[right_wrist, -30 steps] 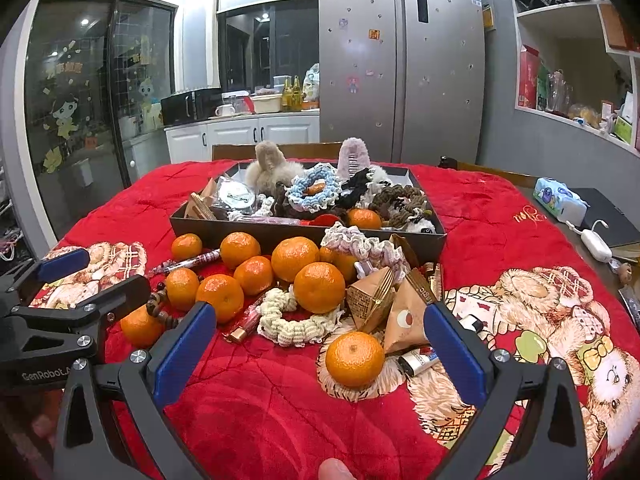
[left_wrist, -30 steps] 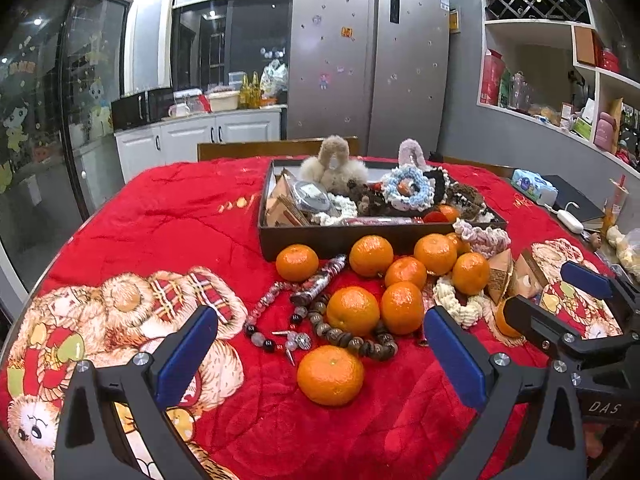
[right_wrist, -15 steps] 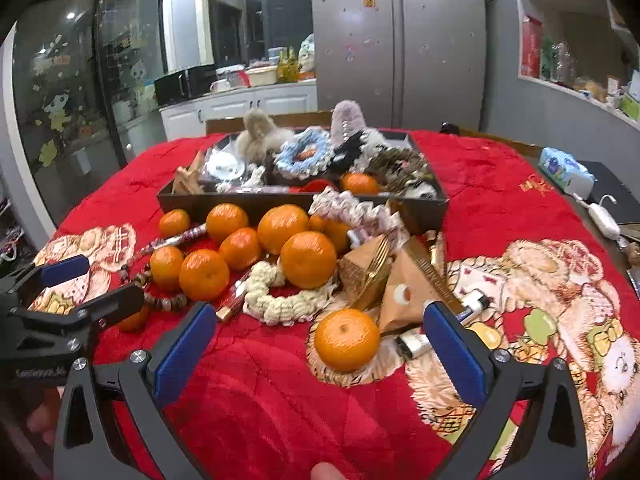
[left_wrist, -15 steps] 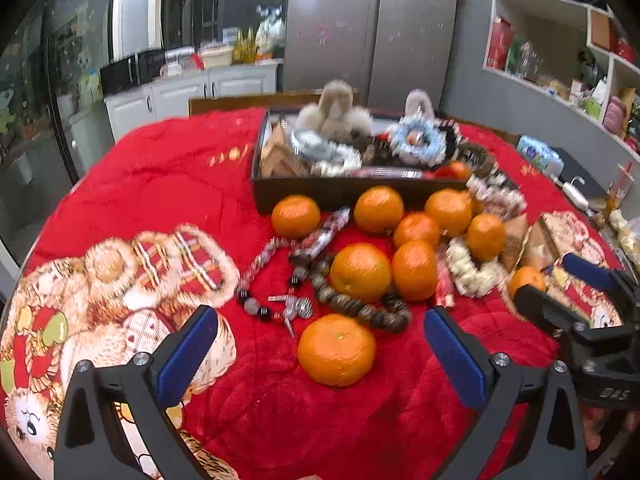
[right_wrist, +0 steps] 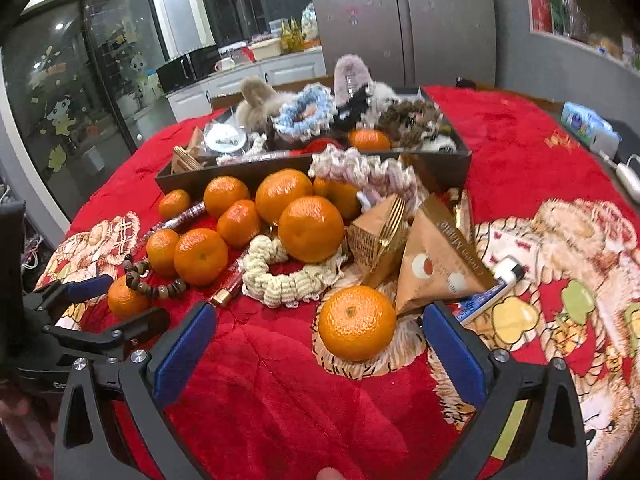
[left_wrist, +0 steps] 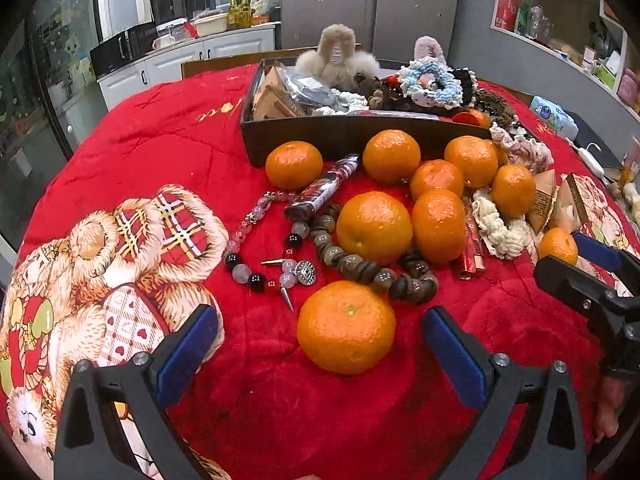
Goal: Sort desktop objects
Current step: 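Move both grippers toward the loose mandarin oranges on the table, then close the right gripper on a mandarin orange while the left gripper grasps another orange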
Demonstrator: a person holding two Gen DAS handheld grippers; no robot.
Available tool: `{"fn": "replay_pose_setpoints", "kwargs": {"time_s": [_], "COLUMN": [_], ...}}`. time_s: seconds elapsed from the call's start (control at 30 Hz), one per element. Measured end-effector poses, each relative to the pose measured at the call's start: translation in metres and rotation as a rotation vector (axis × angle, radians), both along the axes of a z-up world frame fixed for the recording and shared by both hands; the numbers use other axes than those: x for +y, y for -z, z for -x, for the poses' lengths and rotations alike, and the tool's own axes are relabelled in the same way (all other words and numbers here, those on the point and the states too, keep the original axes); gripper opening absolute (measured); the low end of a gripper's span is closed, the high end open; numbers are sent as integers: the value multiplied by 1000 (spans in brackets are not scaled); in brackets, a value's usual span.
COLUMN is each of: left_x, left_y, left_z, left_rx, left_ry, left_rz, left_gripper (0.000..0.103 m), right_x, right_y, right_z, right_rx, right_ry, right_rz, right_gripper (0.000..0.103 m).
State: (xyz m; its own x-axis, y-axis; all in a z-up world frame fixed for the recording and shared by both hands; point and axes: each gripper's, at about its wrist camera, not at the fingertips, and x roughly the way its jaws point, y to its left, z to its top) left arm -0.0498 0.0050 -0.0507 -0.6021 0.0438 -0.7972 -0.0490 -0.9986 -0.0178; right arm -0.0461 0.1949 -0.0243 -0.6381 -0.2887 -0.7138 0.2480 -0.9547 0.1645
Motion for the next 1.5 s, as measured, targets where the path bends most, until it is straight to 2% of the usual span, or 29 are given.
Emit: {"fn": "replay_pose_setpoints", "kwargs": {"time_s": [0.13, 0.3, 0.4, 0.57, 0.67, 0.73, 0.8, 0.9, 1.0, 1.07, 1.17, 1.5], "left_x": [2, 5, 8, 10, 6, 4, 0, 3, 8, 11, 12, 7], "left_y": [1, 0, 0, 1, 0, -2, -2, -4, -6, -7, -6, -9], "left_z": [2, 1, 5, 7, 5, 1, -4, -8, -13, -14, -20, -18], "left_rx": [-9, -12, -12, -11, -5, 4, 20, 31, 45, 50, 55, 52], "left_ry": [0, 1, 1, 1, 1, -6, -18, -7, 30, 44, 52, 47], "left_rz": [7, 19, 19, 15, 0, -3, 0, 6, 23, 27, 24, 9], "left_gripper": [103, 103, 103, 103, 103, 97, 82, 70, 52, 44, 42, 41], "right_x": [-2, 0, 0, 1, 2, 3, 3, 7, 8, 8, 7, -2], "right_y": [1, 9, 9, 9, 9, 9, 8, 8, 7, 7, 8, 8], "right_z": [-1, 7, 6, 6, 6, 6, 6, 6, 5, 5, 4, -2], "right_rx": [-1, -70, -64, -61, -60, -61, -59, -55, -51, -53, -58, -56], "right_ry": [-20, -37, -36, -23, -21, -23, -18, 2, 0, -7, -30, -71], "right_rz": [8, 30, 35, 31, 37, 42, 38, 35, 45, 53, 61, 40], "right_gripper": [103, 102, 101, 90, 89, 89, 86, 76, 57, 39, 34, 33]}}
